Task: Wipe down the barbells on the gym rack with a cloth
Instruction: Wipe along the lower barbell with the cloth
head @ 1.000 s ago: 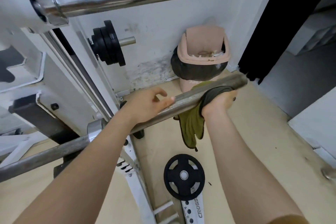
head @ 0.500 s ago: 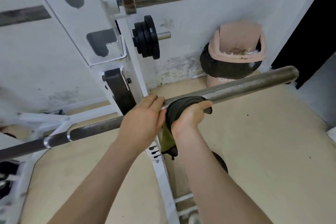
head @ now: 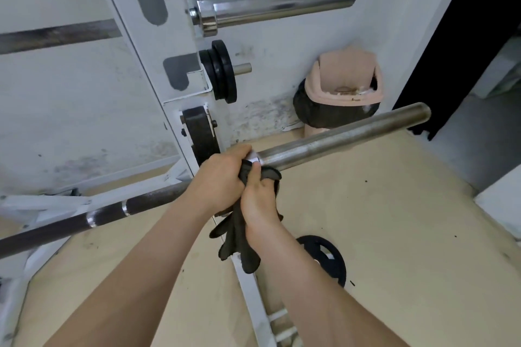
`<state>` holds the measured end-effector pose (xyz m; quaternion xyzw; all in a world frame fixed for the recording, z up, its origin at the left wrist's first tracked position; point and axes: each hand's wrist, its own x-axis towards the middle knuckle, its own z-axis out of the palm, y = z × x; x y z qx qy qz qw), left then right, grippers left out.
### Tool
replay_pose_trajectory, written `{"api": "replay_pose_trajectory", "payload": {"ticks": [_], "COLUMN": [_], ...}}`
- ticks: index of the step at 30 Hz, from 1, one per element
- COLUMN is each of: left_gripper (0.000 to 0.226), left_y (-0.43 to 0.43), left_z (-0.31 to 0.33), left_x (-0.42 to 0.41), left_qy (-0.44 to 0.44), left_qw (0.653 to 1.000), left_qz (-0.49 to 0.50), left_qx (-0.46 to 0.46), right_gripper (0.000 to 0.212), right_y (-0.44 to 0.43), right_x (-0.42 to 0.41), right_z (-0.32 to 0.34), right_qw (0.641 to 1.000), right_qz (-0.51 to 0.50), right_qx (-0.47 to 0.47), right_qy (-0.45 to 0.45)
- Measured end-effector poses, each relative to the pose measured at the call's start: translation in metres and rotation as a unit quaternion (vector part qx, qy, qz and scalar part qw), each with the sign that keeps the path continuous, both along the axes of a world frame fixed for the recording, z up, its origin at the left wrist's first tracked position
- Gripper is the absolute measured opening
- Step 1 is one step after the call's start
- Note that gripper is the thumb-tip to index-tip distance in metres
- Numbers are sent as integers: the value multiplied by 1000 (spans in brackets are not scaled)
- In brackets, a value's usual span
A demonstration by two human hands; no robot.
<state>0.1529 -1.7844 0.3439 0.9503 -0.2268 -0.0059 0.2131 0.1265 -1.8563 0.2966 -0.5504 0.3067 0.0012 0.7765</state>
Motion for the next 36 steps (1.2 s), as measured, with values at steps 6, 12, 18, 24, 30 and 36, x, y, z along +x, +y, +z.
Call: {"api": "replay_pose_trajectory", "payload": {"ticks": [6, 12, 18, 24, 30, 36], "left_gripper": [38, 67, 71, 68, 43, 23], "left_y": [-3, -3, -7, -10, -13, -27], "left_z": [-7, -13, -19, -31, -24, -17], "left_x": [-9, -20, -18, -7, -37, -26], "left_qy": [-44, -74, -72, -83, -165, -165], "left_qw": [999, 993, 994, 994, 986, 981], "left_qz": [-14, -31, -10, 18, 35, 85], "left_qx": [-2, 86, 87, 66, -2, 59], "right_gripper": [52, 69, 67, 30, 54, 40], "right_y": [-6, -22, -31, -33, -44, -132], "right_x": [31, 34, 19, -37, 25, 49], "right_z": [4, -10, -3, 34, 24, -1], "right_qw": [962, 920, 941, 984, 847, 624], "right_qz": [-188, -157, -100, -32, 184, 167], "right_qx": [199, 347, 320, -12, -469, -748], "right_qy": [2, -87, -53, -173, -171, -152]}}
